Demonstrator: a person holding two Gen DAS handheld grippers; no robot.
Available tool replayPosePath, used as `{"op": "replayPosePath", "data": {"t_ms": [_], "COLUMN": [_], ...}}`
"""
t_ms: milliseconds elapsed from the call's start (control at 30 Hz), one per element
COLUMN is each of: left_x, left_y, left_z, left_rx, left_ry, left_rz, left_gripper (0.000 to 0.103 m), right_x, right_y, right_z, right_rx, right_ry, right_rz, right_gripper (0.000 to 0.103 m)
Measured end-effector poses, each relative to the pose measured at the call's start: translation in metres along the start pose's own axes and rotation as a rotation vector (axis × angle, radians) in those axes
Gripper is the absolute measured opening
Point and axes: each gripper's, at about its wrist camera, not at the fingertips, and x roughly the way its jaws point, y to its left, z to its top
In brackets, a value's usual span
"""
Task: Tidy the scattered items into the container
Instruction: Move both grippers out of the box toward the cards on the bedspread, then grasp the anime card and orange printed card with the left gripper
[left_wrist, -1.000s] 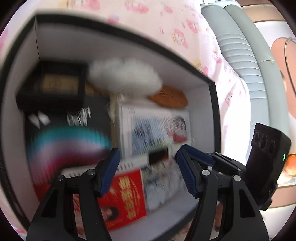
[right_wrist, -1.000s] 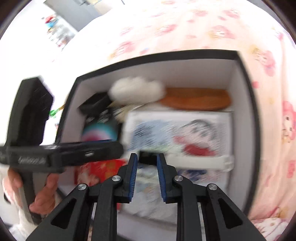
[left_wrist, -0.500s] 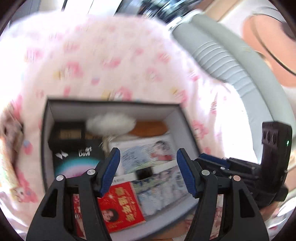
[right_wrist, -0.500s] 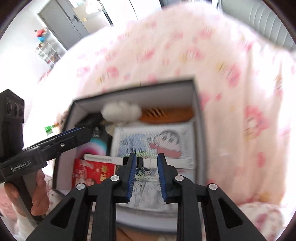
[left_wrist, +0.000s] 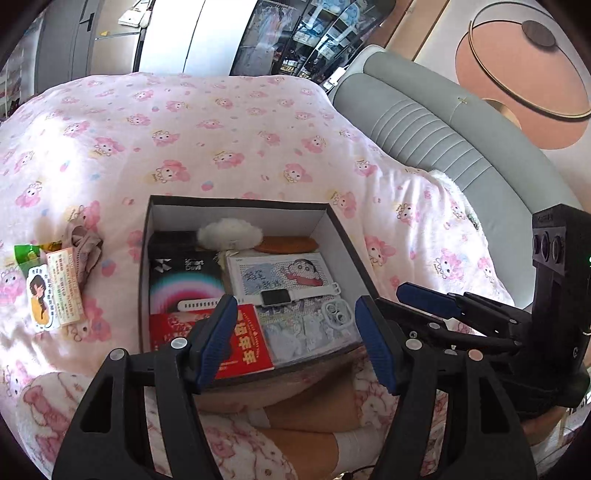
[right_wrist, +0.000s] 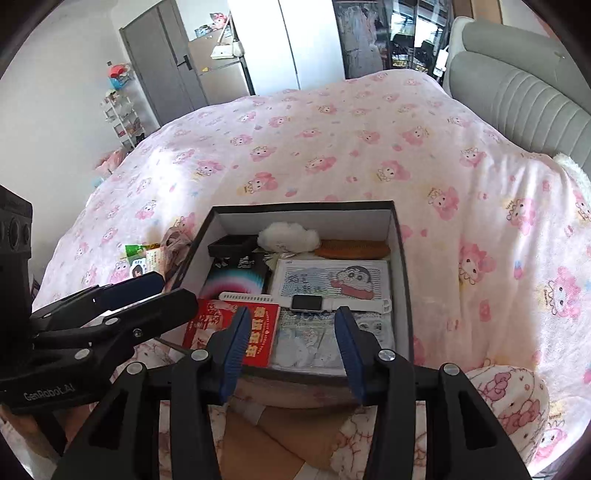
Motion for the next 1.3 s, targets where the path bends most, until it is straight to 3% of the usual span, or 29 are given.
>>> {"op": "replayPosePath", "data": {"t_ms": [200,333,400,533,600,667,767,933,1233,1300], "left_x": [-0.036,-0.067,-0.078,-0.091,-0.079,-0.057,-0.035,0.002,0.047,0.054], "left_y": [0.045,0.094,0.123,0.194,0.235,0.276,0.316,0.35,0.376,0.38], "left_z": [-0.013,-0.025,-0.03,-0.043,-0.048,-0.052,-0.055,-0.054,-0.047,-0.047], "left_rx": [-0.073,-0.178,-0.222,-0.364,-0.421,-0.48,-0.532,-0.536,-0.549,-0.57], "left_ry": [-0.036,-0.094,-0.108,-0.14,-0.112,-0.05,-0.009,0.021,0.075,0.087], "left_rz": [0.069,0.084,0.148,0.273,0.305,0.331,0.31,0.271,0.158,0.117], "left_gripper": [0.067,0.068,0.068,0.068,0.068,0.065,0.063,0.064,0.058,0.045], "right_x": [0.023,0.052,0.071,0.107,0.136,0.169,0.218,0.283,0.342,0.352], "right_y": [0.055,0.095,0.121,0.156,0.174,0.196,0.218,0.224,0.215,0.221], "right_z": [0.0,0.015,0.022,0.037,0.051,0.061,0.065,0.056,0.06,0.057], "right_rx": [-0.092,-0.12,-0.149,-0.167,-0.145,-0.158,-0.182,-0.179,-0.016,-0.025], "right_ry": [0.026,0.127,0.161,0.176,0.208,0.269,0.387,0.495,0.617,0.652], "right_rz": [0.09,0.346,0.417,0.358,0.319,0.335,0.305,0.19,0.195,0.234], "right_gripper": [0.042,0.042,0.042,0.042,0.042,0.042,0.042,0.042,0.042,0.042]}}
